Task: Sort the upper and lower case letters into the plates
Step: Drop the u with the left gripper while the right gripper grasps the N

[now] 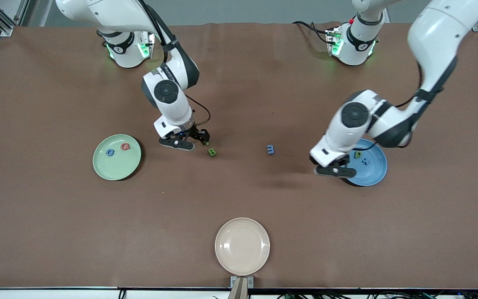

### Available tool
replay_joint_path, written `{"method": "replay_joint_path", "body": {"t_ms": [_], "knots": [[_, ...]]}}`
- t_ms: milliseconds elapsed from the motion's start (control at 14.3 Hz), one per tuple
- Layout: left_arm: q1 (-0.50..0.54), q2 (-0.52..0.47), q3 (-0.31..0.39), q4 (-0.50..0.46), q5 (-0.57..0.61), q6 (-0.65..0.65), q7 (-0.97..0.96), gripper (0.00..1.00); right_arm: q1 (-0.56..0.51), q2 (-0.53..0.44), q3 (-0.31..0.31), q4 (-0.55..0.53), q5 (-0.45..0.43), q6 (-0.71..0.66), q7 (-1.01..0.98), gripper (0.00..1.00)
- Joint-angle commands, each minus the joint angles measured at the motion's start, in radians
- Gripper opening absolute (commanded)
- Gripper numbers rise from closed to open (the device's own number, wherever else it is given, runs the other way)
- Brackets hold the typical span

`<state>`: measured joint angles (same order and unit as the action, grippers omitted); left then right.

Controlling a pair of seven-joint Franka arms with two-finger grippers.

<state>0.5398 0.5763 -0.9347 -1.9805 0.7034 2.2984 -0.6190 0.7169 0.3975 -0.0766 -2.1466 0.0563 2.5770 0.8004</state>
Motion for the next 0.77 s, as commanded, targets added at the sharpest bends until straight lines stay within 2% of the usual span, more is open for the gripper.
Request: {"method": "replay_joint_path", "body": {"t_ms": [0,279,489,699], "knots": [[0.136,-0.006,-0.062,-0.05,0.021,-0.007,0.134,0.02,0.027,0.03,-0.014,0.025,0.002,0.0,0.008,0.94],[0.232,0.025,-0.059,-0.078,0.067,-0.005,0.278,0.02,0.05,0.076,-0.014,0.059,0.005,0.003,0.013,0.85],[0.258,0.086,-0.038,-0.078,0.158,0.003,0.308,0.02,0.053,0.093,-0.014,0.06,0.005,0.023,0.042,0.78],[0.256,0.122,-0.006,-0.072,0.177,0.006,0.349,0.04,0.062,0.099,-0.014,0.06,0.005,0.031,0.057,0.72]]}}
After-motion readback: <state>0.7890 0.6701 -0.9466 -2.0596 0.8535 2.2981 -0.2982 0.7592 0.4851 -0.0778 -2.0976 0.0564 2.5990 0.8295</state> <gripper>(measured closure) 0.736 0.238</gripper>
